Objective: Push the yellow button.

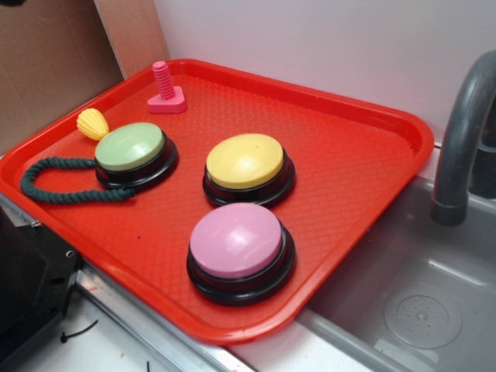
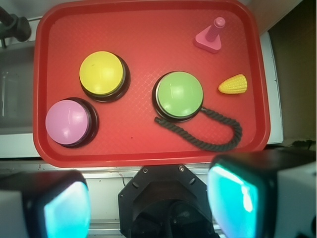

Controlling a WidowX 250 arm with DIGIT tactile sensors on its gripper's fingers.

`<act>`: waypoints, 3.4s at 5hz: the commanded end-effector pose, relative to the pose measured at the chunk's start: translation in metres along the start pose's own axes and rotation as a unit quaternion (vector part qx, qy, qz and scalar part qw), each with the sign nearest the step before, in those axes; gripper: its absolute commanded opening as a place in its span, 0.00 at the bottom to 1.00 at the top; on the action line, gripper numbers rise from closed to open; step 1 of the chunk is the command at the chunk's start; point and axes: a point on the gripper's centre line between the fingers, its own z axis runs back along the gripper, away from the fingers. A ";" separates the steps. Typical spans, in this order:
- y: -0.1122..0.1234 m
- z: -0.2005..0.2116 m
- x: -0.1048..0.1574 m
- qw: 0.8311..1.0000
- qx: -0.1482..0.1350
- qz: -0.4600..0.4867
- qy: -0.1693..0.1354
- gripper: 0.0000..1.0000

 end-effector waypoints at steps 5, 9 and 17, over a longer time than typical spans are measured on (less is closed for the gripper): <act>-0.052 -0.156 0.134 0.985 0.049 -0.162 0.031 1.00; -0.063 -0.172 0.117 0.972 0.030 -0.210 0.102 1.00; -0.065 -0.112 0.116 0.973 0.057 -0.195 0.109 1.00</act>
